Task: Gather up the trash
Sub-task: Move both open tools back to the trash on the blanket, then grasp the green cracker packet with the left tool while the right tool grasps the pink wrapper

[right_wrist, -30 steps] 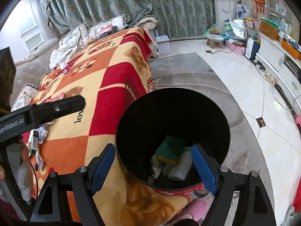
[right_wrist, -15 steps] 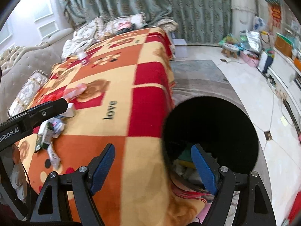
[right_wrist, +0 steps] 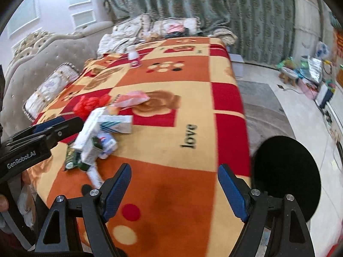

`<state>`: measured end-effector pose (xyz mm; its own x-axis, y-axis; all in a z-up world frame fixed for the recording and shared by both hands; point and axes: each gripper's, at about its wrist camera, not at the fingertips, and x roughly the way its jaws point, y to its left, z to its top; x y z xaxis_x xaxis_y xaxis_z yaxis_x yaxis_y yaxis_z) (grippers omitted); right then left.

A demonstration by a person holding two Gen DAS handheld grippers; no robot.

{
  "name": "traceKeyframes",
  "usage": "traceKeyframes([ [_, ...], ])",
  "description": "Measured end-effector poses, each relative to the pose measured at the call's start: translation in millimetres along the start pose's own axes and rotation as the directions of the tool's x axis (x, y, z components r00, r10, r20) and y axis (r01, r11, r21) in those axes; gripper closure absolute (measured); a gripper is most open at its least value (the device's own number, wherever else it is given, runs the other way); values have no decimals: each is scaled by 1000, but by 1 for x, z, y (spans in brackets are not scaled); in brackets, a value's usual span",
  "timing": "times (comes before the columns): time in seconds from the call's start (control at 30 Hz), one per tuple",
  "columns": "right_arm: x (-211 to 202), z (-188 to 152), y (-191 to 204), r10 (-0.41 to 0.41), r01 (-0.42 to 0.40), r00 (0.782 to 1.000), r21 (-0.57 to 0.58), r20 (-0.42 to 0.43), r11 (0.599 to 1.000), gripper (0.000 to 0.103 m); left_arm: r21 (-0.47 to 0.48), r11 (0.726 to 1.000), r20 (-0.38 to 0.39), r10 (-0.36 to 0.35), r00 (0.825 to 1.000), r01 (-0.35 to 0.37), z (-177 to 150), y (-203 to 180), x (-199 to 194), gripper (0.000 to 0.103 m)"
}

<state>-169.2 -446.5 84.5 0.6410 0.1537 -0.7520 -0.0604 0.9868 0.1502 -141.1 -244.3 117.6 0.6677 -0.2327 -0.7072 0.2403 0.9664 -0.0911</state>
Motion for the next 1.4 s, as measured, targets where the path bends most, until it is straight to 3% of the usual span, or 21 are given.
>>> traceKeyframes([
  [0.23,12,6,31,31,-32,999,-49,-7,998,22,-40,999,-17,20,1000,-21,-9,38,-2,39],
  [0.53,31,5,53,63,-68,997,-87,-52,994,22,-113,991,-99,63,993,-74,-41,104,0,39],
  [0.67,43,5,55,75,-82,993,-71,-86,994,22,-177,982,-118,41,992,-62,-50,122,4,39],
  [0.9,57,6,60,120,-128,983,-45,-142,991,22,-178,982,-177,30,984,-61,-52,116,33,39],
  [1.13,57,8,66,135,-143,981,-52,-142,988,22,-187,980,-228,18,974,-62,-58,117,58,39],
  [1.23,59,11,67,138,-146,980,-44,-144,988,22,-202,978,-218,14,976,-59,-54,118,66,39],
  [1.4,61,19,75,130,-141,982,-73,-137,987,22,-147,987,-217,37,975,-70,-48,115,76,40],
])
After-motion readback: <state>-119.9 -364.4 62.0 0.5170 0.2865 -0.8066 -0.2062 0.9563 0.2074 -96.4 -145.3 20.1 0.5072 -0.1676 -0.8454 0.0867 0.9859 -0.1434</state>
